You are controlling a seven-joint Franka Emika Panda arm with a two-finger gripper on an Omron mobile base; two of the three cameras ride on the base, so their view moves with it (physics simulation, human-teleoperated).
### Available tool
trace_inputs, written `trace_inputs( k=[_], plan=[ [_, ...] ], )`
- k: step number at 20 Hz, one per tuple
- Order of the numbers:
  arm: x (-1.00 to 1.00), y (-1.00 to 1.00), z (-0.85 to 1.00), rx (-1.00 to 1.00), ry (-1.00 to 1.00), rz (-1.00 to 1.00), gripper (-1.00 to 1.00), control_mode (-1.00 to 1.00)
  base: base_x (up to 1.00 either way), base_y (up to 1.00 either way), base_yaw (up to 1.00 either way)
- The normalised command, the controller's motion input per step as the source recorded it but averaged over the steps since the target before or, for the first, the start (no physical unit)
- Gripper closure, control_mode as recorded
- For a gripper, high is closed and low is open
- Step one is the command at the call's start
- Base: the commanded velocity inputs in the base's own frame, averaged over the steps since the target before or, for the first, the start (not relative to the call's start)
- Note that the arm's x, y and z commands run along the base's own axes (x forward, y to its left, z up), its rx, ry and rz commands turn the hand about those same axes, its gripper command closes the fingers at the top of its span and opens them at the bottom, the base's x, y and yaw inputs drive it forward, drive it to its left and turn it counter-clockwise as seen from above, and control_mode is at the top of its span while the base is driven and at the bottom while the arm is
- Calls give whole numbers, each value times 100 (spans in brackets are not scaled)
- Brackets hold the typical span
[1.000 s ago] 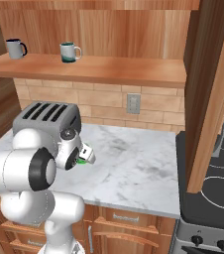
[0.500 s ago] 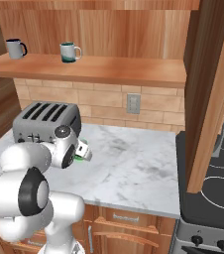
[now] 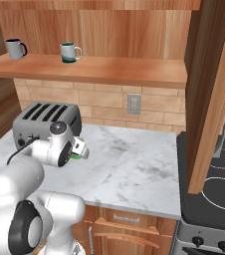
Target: Pick the mug on the counter and place it in the cabinet with the handle facing the right, like the mugs already inside.
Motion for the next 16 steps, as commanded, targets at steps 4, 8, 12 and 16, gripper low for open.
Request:
trace_inputs(
  k=[4, 8, 12, 16],
  plan=[
    [-48, 0, 12, 0, -4, 5, 100, -100, 0, 0, 0],
    [-43, 2, 17, 0, -4, 6, 100, -100, 0, 0, 0],
    [-52, 7, 22, -1, -6, 5, 100, -100, 0, 0, 0],
    [-46, 6, 31, -2, -6, 4, 100, -100, 0, 0, 0]
  ],
)
